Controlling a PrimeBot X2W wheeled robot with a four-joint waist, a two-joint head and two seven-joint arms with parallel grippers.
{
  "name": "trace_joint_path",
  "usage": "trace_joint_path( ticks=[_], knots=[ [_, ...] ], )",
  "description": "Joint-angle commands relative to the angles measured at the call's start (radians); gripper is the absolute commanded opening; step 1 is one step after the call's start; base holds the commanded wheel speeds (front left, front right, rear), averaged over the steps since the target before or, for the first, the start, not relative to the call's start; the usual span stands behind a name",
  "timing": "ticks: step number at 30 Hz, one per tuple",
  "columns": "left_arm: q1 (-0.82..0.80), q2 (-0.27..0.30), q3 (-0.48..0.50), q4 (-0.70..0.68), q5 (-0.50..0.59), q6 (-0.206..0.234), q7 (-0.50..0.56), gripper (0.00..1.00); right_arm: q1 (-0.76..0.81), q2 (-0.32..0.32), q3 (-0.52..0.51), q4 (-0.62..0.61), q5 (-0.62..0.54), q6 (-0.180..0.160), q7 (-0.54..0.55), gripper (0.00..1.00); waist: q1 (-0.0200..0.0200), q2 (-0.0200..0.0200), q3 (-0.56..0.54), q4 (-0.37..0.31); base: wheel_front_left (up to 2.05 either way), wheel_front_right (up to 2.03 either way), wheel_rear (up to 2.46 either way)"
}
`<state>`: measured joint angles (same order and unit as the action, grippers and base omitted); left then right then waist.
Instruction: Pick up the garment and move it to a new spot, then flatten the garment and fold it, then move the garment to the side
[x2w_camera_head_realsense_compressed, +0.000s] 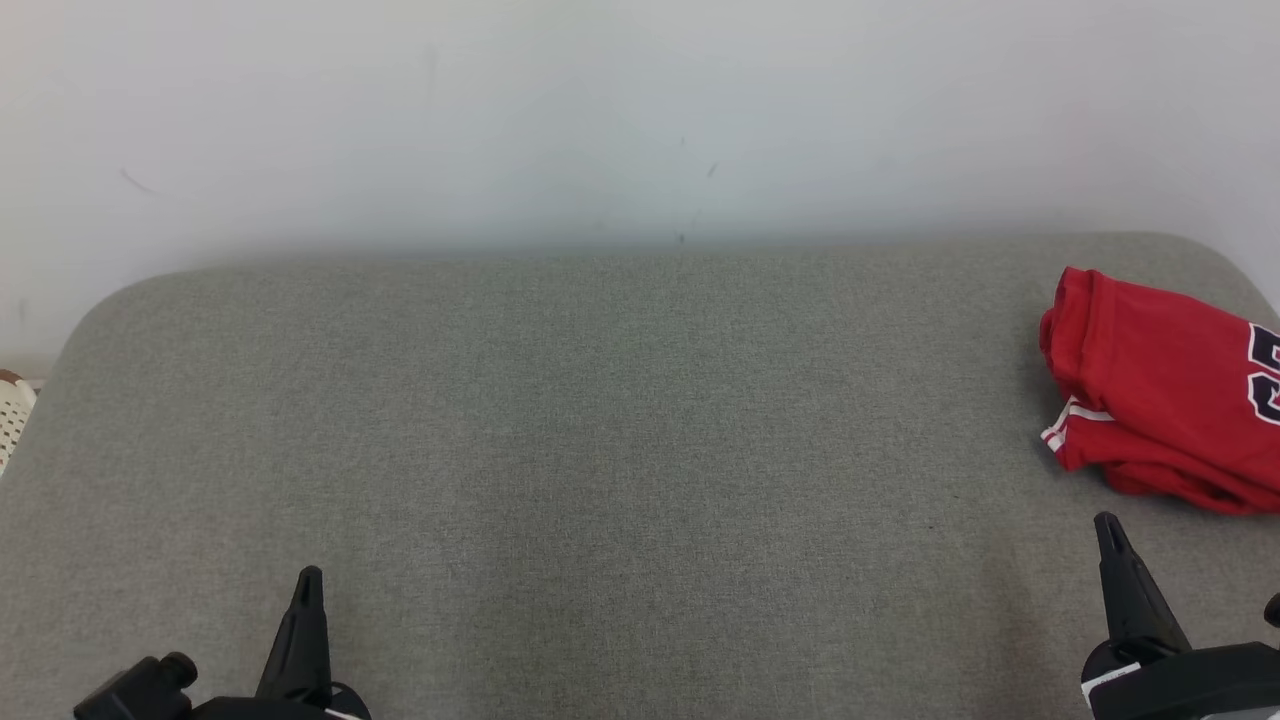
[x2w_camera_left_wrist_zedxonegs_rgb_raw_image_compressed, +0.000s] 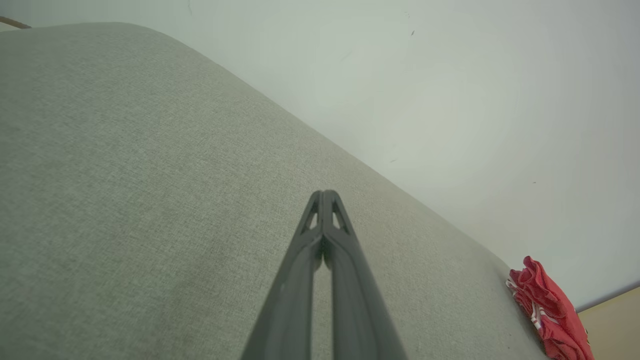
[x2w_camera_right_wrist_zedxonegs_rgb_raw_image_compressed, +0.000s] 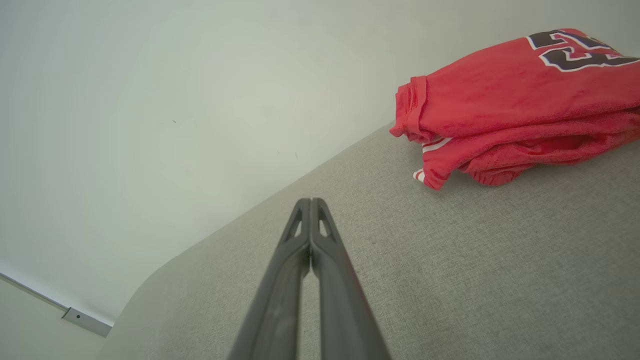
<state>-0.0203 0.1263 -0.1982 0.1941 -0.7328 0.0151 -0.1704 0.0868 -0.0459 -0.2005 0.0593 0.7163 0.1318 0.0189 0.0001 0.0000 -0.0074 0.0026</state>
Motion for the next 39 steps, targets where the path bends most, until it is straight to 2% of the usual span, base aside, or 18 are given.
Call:
trace_joint_path(
  ticks=[1, 20, 39],
  knots=[
    [-0.032, 0.002, 0.009, -0.007, -0.039, -0.011, 0.003, 0.0, -0.031, -0.009, -0.011, -0.006, 0.035, -0.001, 0.008, 0.0, -0.0001, 0.0, 0.0, 0.0, 0.0, 0.0, 0.0],
    [-0.065, -0.02, 0.028, 0.022, -0.284, -0.05, 0.034, 0.0, -0.076, -0.008, -0.051, 0.049, 0.271, -0.001, 0.08, 0.0, -0.0001, 0.0, 0.006, -0.001, 0.0, 0.0, 0.0],
    [-0.089, -0.037, 0.043, 0.045, -0.477, -0.08, 0.059, 0.0, -0.112, -0.008, -0.083, 0.092, 0.457, -0.001, 0.139, 0.0, -0.0001, 0.0, 0.012, -0.001, 0.0, 0.0, 0.0]
  ],
)
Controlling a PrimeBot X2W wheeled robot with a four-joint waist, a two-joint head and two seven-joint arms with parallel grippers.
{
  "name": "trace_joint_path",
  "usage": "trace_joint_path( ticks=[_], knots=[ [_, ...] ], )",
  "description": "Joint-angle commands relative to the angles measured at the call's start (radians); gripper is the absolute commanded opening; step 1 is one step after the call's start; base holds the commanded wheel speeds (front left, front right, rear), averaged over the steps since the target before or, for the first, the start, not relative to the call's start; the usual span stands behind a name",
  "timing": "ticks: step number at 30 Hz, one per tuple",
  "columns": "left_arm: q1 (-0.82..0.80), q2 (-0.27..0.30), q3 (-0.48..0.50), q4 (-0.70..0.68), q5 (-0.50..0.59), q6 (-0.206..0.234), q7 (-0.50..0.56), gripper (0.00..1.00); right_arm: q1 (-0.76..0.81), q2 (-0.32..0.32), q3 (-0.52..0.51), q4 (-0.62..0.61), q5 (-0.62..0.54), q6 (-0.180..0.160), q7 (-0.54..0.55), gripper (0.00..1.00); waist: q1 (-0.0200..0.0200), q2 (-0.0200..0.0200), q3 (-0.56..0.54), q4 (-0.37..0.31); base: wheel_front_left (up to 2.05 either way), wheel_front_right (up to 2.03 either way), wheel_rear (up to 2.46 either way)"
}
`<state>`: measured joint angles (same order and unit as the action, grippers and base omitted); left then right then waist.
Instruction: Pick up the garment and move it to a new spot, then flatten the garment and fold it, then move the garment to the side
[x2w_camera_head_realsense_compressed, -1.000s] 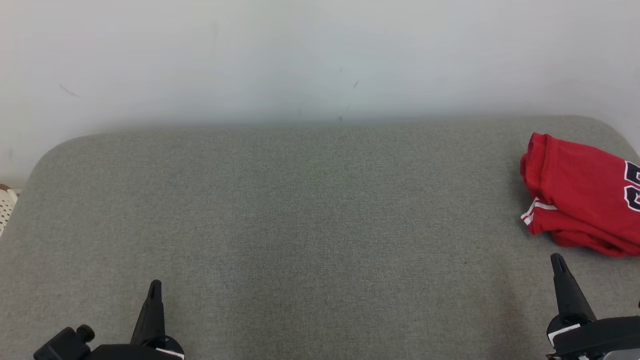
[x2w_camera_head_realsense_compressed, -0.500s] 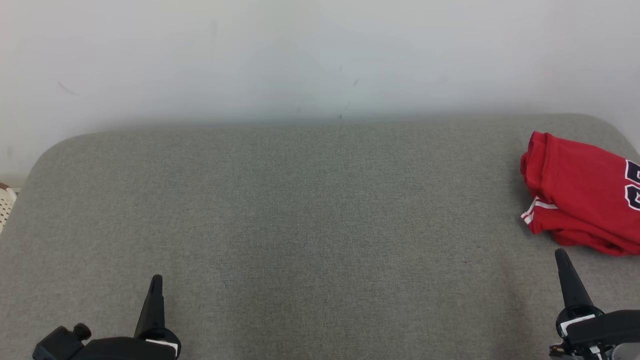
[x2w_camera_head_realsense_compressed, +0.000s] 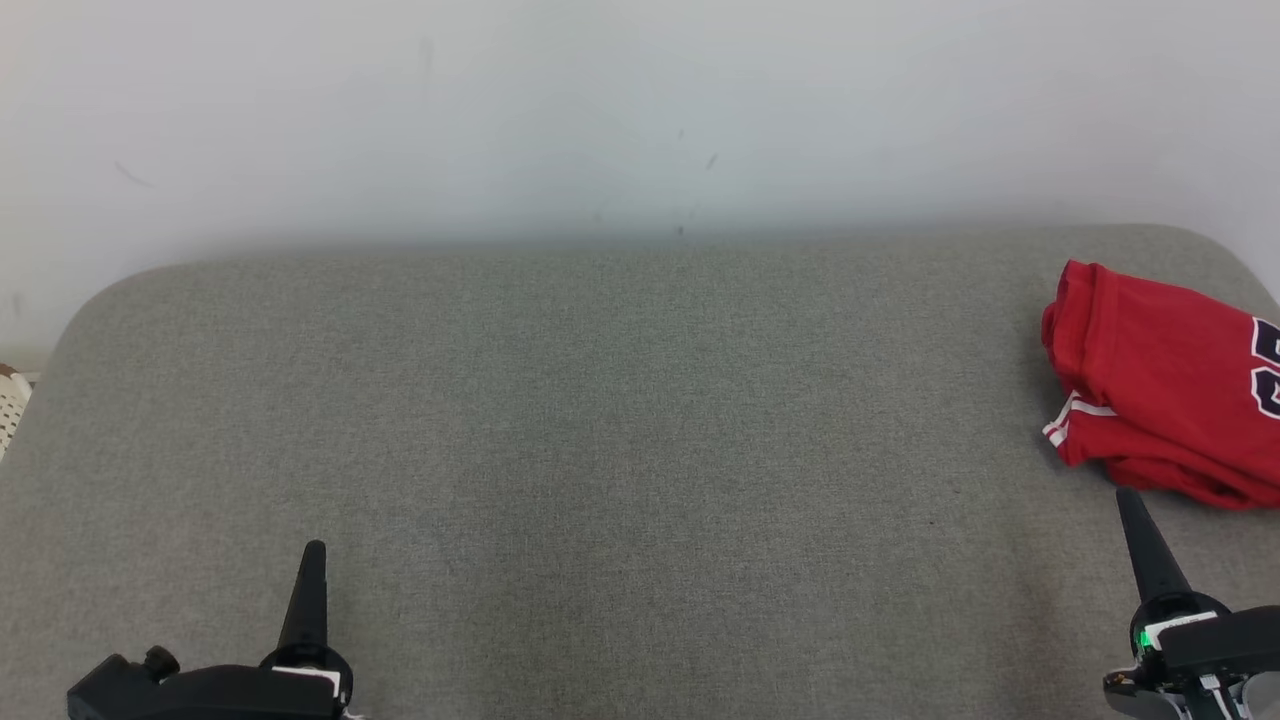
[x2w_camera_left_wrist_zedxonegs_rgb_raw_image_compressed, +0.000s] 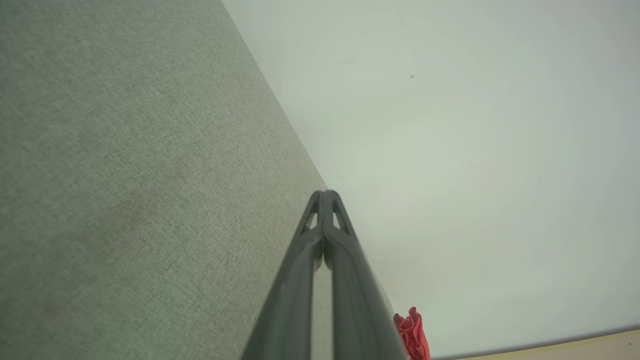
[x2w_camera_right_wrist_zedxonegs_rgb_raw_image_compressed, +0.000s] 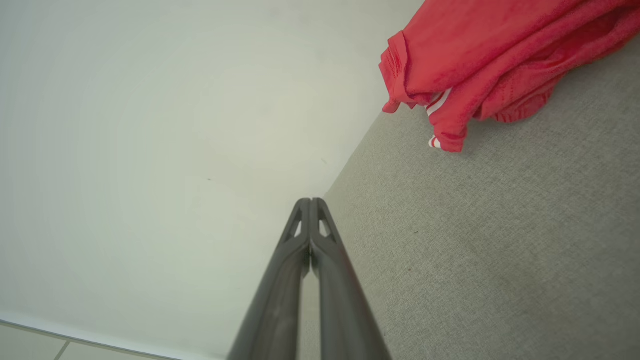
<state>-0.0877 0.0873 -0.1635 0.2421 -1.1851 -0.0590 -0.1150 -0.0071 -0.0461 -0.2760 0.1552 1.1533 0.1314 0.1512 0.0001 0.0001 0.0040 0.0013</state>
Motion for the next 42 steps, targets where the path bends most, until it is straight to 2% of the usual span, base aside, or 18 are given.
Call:
trace_joint_path(
  ticks=[1, 42],
  knots=[
    [-0.024, 0.001, 0.009, -0.002, -0.033, -0.007, 0.005, 0.0, -0.02, -0.008, -0.009, -0.001, 0.03, -0.001, 0.009, 0.0, -0.0001, -0.0001, 0.0, 0.0, 0.0, 0.0, 0.0],
    [-0.067, -0.03, 0.034, 0.04, -0.374, -0.062, 0.047, 0.0, -0.083, -0.007, -0.064, 0.076, 0.358, -0.001, 0.11, 0.0, -0.0001, -0.0001, 0.013, -0.001, 0.0, 0.0, 0.0]
  ],
)
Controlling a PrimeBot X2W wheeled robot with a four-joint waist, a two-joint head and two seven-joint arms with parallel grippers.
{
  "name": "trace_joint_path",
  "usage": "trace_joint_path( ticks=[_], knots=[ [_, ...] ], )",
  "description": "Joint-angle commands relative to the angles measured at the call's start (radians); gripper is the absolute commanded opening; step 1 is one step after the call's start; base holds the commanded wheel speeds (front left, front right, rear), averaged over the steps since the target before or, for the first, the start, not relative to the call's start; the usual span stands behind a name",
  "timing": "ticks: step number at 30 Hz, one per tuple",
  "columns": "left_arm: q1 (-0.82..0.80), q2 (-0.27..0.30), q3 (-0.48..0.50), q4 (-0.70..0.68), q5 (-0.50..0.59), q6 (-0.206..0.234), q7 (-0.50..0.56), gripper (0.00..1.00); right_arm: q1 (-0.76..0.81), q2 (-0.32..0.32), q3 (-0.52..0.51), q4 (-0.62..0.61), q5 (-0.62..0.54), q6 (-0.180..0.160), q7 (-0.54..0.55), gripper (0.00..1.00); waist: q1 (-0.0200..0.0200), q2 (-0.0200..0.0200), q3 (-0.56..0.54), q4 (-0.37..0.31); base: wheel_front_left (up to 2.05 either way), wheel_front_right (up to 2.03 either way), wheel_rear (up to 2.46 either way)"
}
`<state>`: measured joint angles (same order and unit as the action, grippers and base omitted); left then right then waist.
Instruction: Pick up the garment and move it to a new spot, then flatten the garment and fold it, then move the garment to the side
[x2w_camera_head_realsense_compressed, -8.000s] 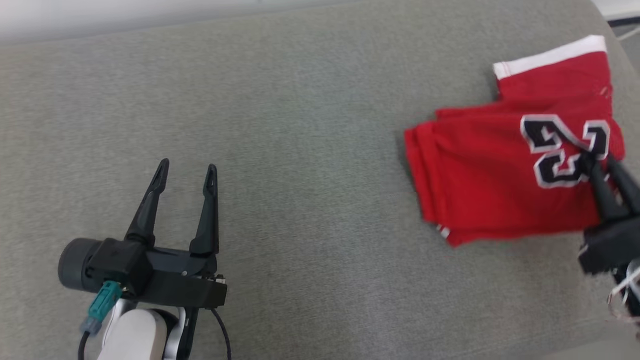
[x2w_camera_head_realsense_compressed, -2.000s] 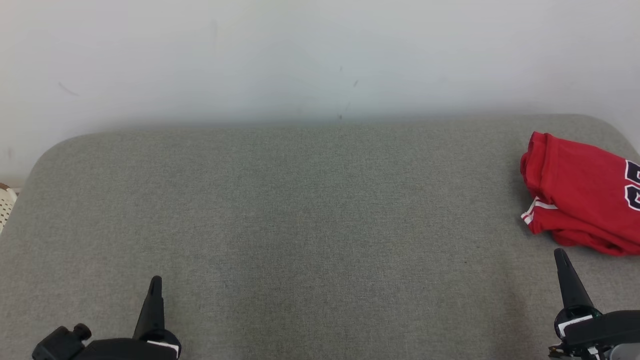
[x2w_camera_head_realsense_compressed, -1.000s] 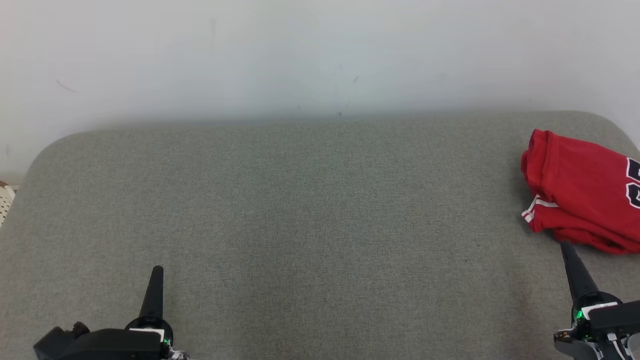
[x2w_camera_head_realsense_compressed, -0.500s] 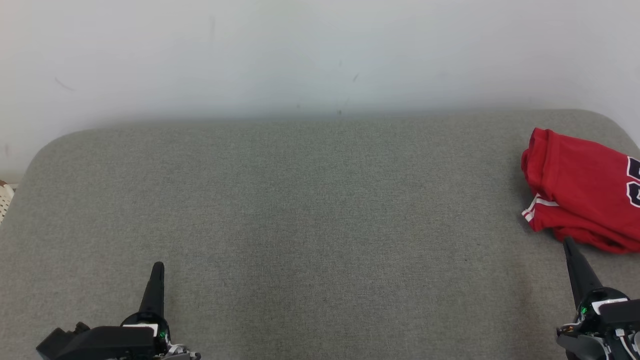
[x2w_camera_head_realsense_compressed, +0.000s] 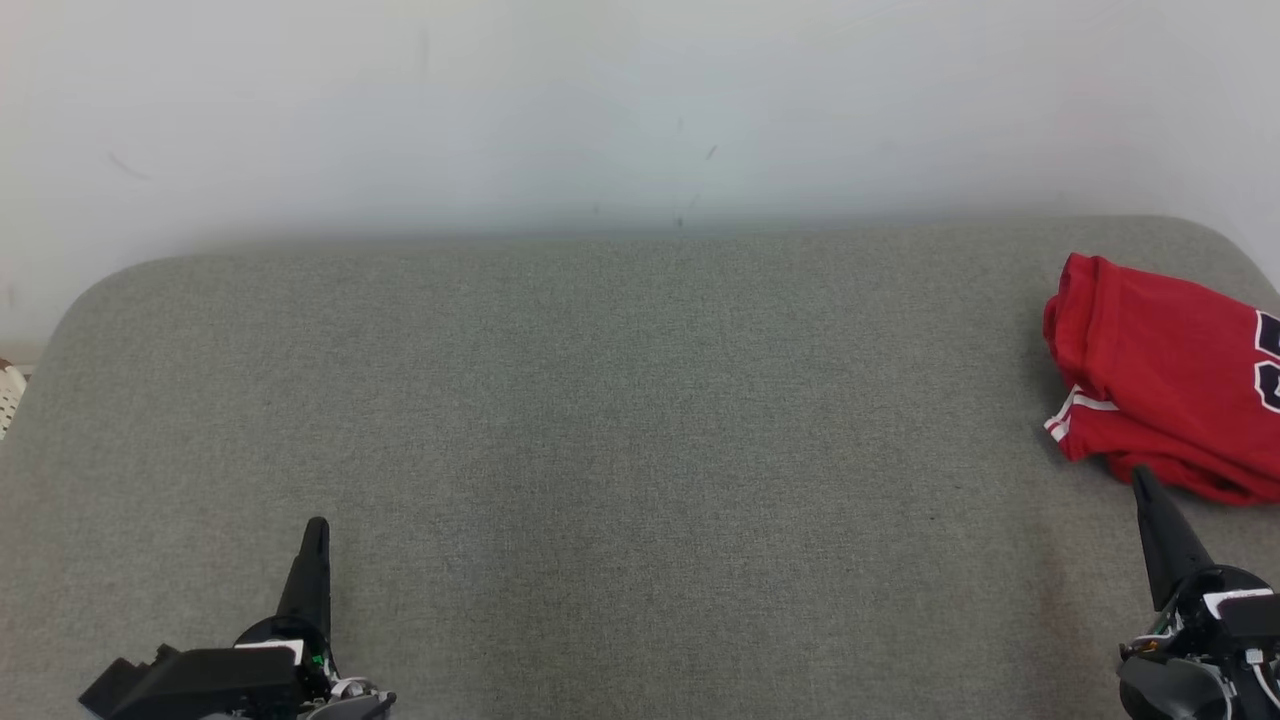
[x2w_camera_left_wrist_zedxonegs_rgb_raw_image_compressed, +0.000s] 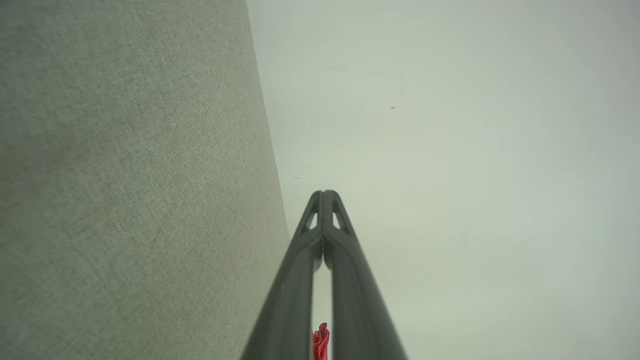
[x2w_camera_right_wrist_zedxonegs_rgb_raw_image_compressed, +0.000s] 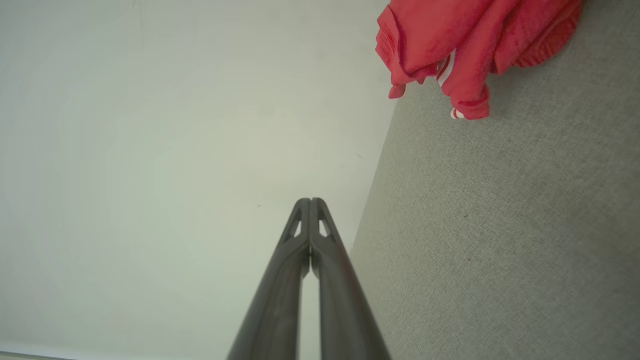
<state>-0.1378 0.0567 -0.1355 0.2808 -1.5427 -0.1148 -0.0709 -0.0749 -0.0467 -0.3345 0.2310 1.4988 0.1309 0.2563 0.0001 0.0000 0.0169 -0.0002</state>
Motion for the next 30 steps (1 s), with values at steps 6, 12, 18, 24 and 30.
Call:
trace_joint_path(
  ticks=[6, 12, 18, 24, 30],
  knots=[
    [-0.02, -0.002, 0.009, 0.007, -0.057, -0.011, 0.008, 0.0, -0.022, -0.007, -0.012, 0.01, 0.052, 0.0, 0.018, 0.0, -0.0001, 0.0, 0.002, 0.0, 0.0, 0.0, 0.0],
    [-0.026, -0.006, 0.012, 0.011, -0.097, -0.021, 0.015, 0.0, -0.029, -0.007, -0.018, 0.019, 0.093, 0.0, 0.028, 0.0, -0.0001, 0.0, 0.004, 0.0, 0.0, 0.0, 0.0],
    [-0.025, -0.006, 0.012, 0.012, -0.102, -0.018, 0.016, 0.0, -0.031, -0.007, -0.02, 0.02, 0.095, 0.0, 0.031, 0.0, -0.0001, 0.0, 0.004, 0.0, 0.0, 0.0, 0.0],
    [-0.025, -0.006, 0.012, 0.012, -0.102, -0.018, 0.016, 0.0, -0.031, -0.006, -0.02, 0.02, 0.095, 0.0, 0.032, 0.0, -0.0001, 0.0, 0.004, 0.0, 0.0, 0.0, 0.0],
    [-0.025, -0.006, 0.012, 0.012, -0.102, -0.018, 0.016, 0.0, -0.031, -0.006, -0.02, 0.02, 0.095, 0.0, 0.032, 0.0, -0.0001, 0.0, 0.004, 0.0, 0.0, 0.0, 0.0]
  ],
)
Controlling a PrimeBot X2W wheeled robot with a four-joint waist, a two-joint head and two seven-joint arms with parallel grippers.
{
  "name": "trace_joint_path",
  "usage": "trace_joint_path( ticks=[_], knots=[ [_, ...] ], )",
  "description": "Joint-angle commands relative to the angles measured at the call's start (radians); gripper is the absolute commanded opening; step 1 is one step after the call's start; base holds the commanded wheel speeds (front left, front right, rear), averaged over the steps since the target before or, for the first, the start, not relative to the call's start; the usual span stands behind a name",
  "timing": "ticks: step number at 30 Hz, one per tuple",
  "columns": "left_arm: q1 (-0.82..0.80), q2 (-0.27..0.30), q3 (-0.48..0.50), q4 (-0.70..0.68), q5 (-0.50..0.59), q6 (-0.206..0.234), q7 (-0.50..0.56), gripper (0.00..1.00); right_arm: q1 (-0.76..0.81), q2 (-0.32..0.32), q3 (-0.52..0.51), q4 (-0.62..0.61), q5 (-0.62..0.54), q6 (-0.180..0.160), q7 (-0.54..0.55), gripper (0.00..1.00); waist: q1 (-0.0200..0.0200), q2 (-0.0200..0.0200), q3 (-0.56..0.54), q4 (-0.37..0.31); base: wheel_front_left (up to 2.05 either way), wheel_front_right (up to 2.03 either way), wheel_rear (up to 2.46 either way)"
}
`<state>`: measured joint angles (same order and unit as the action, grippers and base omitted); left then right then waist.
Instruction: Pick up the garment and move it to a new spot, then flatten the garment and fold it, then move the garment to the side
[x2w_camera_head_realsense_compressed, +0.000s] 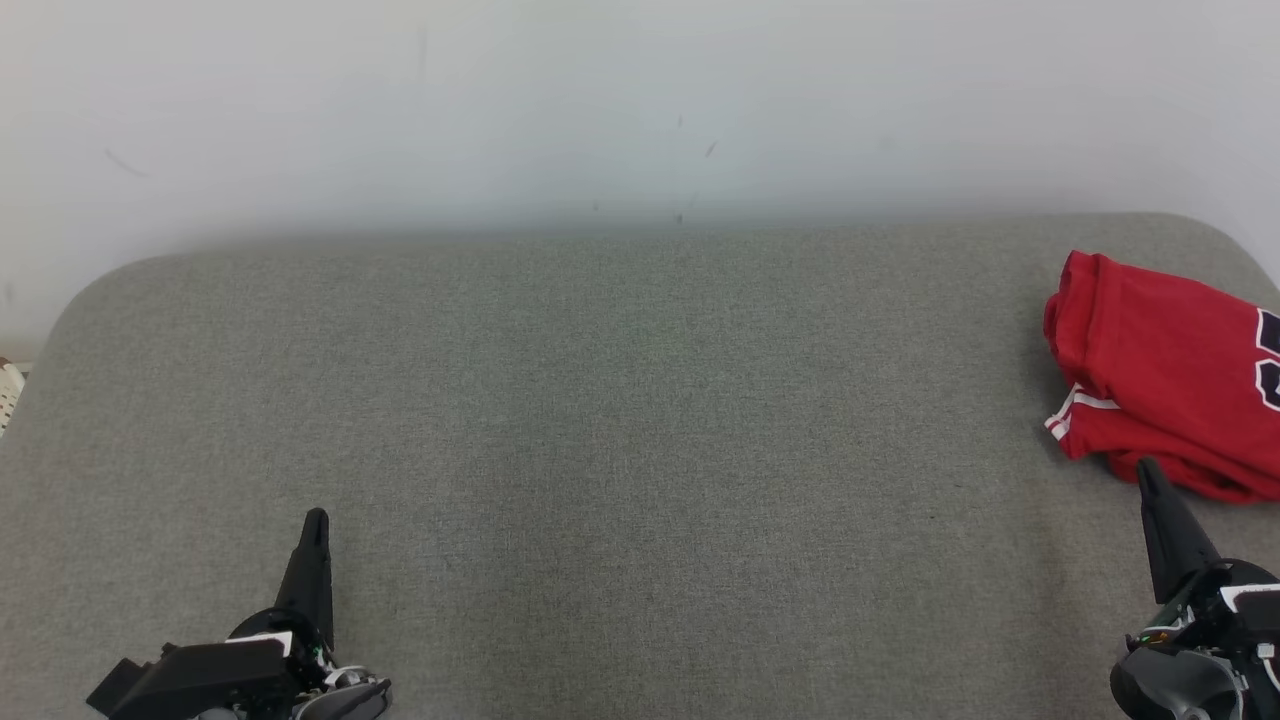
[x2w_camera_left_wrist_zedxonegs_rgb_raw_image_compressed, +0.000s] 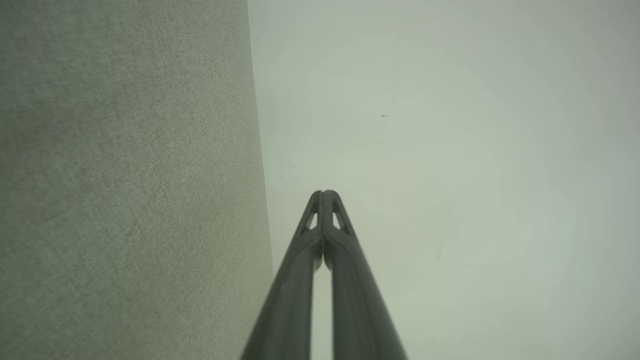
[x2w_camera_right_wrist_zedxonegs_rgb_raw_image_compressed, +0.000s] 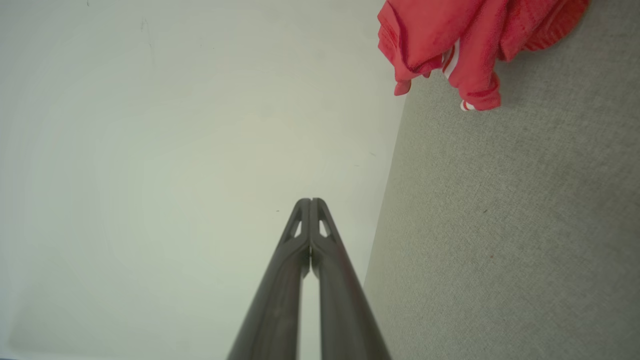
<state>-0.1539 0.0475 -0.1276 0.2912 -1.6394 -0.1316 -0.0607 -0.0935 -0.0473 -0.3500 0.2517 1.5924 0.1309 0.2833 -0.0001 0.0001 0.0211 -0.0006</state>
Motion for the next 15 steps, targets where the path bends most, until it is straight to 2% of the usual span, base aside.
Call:
trace_joint_path(
  ticks=[1, 15],
  knots=[
    [-0.009, 0.003, 0.004, 0.001, -0.005, -0.001, 0.006, 0.0, -0.012, -0.006, -0.004, -0.001, 0.001, 0.0, 0.005, 0.0, 0.0001, -0.0001, 0.0, 0.0, 0.0, 0.0, 0.0],
    [-0.009, 0.003, 0.004, 0.001, -0.005, -0.001, 0.006, 0.0, -0.012, -0.006, -0.003, 0.0, 0.003, 0.0, 0.004, 0.0, 0.0001, -0.0001, 0.0, 0.0, 0.0, 0.0, 0.0]
  ],
)
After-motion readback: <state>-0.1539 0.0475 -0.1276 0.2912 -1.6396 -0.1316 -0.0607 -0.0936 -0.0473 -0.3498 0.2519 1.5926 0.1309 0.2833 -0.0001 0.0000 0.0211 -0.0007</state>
